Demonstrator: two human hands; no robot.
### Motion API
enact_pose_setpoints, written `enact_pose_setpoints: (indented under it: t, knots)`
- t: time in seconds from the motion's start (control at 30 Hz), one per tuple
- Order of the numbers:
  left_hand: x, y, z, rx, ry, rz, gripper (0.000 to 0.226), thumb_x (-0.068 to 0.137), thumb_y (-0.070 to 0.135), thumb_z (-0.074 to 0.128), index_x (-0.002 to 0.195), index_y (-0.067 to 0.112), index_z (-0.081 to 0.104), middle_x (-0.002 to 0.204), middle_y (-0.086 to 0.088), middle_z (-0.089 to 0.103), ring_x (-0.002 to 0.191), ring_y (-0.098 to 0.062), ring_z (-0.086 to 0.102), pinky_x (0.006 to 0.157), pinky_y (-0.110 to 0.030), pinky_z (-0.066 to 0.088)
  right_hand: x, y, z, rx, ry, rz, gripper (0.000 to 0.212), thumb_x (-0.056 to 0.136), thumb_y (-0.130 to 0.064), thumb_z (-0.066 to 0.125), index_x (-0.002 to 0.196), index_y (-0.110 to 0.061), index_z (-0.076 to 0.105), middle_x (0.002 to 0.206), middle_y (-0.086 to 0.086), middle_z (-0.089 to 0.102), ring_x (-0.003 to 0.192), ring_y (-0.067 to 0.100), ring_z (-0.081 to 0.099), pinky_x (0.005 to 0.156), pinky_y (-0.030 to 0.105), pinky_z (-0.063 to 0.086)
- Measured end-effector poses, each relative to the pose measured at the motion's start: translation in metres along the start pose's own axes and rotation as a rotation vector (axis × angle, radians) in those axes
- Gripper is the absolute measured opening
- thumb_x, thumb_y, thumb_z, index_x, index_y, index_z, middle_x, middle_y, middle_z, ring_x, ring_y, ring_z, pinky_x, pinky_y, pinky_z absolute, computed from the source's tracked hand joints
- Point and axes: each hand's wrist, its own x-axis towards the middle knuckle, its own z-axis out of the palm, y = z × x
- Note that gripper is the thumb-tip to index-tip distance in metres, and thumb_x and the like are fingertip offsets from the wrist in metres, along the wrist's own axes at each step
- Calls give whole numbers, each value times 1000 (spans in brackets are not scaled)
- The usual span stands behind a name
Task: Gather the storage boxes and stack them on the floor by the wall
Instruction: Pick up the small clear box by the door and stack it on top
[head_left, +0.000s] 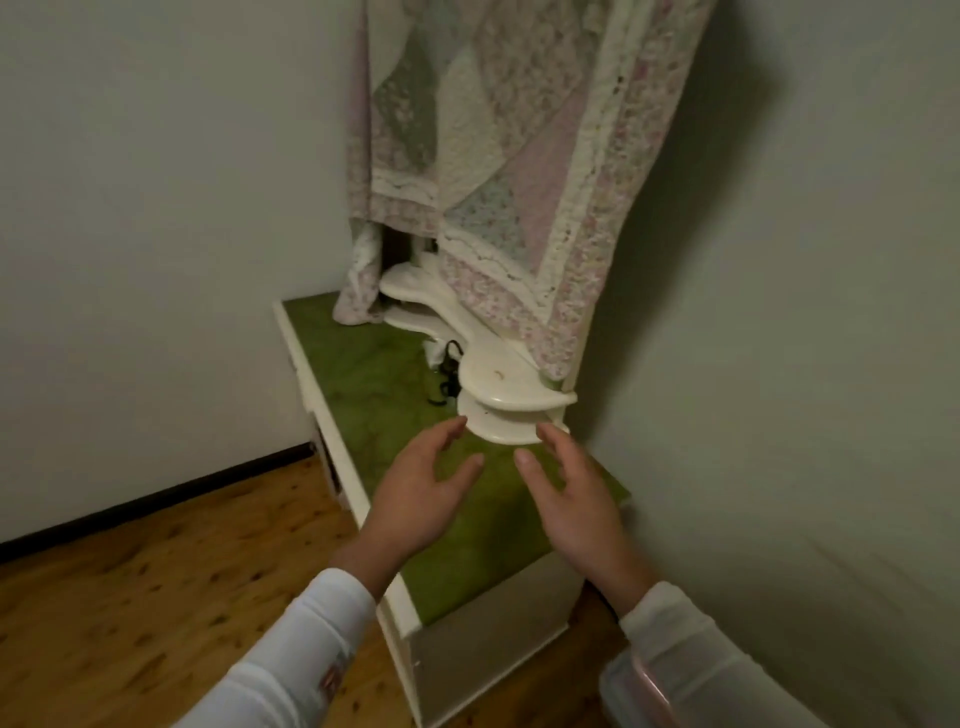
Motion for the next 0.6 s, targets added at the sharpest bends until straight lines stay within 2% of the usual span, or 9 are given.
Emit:
enact_pose_setpoints:
  t: [0.07, 0.17, 0.23, 0.33, 0.43, 0.53, 0.6]
  knots:
    - [-7, -18, -36, 13, 63, -51, 55, 90, 40, 63, 141, 28, 48, 138, 8, 56, 124, -5, 49, 98, -22, 36, 4, -16, 36, 14, -73, -34, 61, 86, -64, 49, 141, -39, 39, 148, -11, 42, 132, 5, 37, 104, 31, 34]
    - [-24, -51, -97, 14, 169, -124, 55, 91, 40, 62, 142, 27, 47, 139, 7, 55, 126, -7, 49, 99, -24, 37, 6, -48, 100, 37, -186, -57, 61, 87, -62, 48, 143, -40, 35, 151, -9, 39, 136, 12, 36, 109, 41, 34]
    - [-36, -70, -135, 6, 218, -163, 55, 91, 41, 62, 143, 29, 47, 141, 8, 54, 125, -5, 48, 100, -26, 38, 4, -66, 138, 46, -222, -79, 59, 89, -60, 48, 143, -40, 34, 151, -8, 38, 135, 13, 36, 107, 39, 35]
    - [-62, -104, -199, 3, 290, -225, 56, 91, 43, 60, 144, 32, 44, 142, 12, 52, 123, -2, 46, 99, -27, 39, -5, -100, 204, 62, -306, -126, 59, 89, -62, 47, 143, -42, 33, 149, -11, 40, 129, 5, 36, 98, 30, 34]
    - [-91, -142, -258, -4, 353, -279, 56, 92, 44, 59, 145, 32, 43, 142, 11, 52, 128, -6, 46, 102, -30, 41, -16, -133, 268, 64, -386, -165, 60, 89, -61, 47, 143, -40, 34, 149, -11, 39, 131, 5, 36, 104, 32, 35]
    - [-120, -178, -310, -30, 418, -327, 54, 92, 45, 59, 143, 34, 43, 140, 14, 51, 123, -2, 45, 87, -14, 42, -29, -159, 327, 67, -460, -192, 60, 89, -61, 48, 143, -39, 36, 148, -12, 41, 133, 7, 37, 107, 33, 34]
    - [-142, -201, -342, -44, 468, -361, 55, 92, 45, 59, 143, 34, 43, 139, 14, 51, 121, 0, 44, 85, -14, 40, -41, -174, 364, 82, -517, -193, 60, 88, -62, 48, 142, -40, 36, 148, -12, 41, 134, 8, 37, 107, 33, 35]
